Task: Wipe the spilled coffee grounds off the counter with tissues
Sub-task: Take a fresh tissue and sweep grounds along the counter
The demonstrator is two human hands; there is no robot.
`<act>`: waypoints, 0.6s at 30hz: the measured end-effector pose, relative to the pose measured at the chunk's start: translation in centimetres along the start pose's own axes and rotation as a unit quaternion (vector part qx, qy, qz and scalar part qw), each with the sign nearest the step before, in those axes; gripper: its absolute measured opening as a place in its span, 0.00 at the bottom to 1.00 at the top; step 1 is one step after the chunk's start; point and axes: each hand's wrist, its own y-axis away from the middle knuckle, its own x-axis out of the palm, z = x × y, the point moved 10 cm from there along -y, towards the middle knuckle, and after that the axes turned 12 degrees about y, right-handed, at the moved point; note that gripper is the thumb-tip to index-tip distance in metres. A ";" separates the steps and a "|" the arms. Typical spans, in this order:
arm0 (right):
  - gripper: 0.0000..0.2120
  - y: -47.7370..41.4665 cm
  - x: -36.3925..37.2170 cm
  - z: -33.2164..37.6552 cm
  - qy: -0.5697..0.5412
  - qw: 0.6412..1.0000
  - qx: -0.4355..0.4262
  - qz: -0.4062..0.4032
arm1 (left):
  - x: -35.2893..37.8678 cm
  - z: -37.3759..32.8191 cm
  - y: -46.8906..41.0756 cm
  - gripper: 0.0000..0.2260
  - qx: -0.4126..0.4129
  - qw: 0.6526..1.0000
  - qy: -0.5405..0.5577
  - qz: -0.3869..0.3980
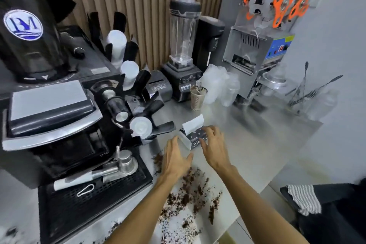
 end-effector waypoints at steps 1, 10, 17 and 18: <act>0.17 -1.5 0.8 -0.1 0.012 1.000 -0.016 0.012 | 0.4 0.6 -0.9 0.39 -0.024 1.000 0.004 0.002; 0.17 -10.9 7.3 -1.7 0.026 0.983 -0.142 0.111 | 5.5 3.7 -8.3 0.57 -0.108 0.994 0.019 0.027; 0.11 -11.9 7.4 -2.6 -0.117 0.980 -0.148 0.055 | 6.2 5.1 -9.9 0.50 -0.108 0.994 0.008 0.002; 0.11 -11.9 6.8 -2.6 -0.140 0.979 -0.143 0.044 | 6.3 5.3 -9.9 0.50 -0.107 0.994 0.002 0.003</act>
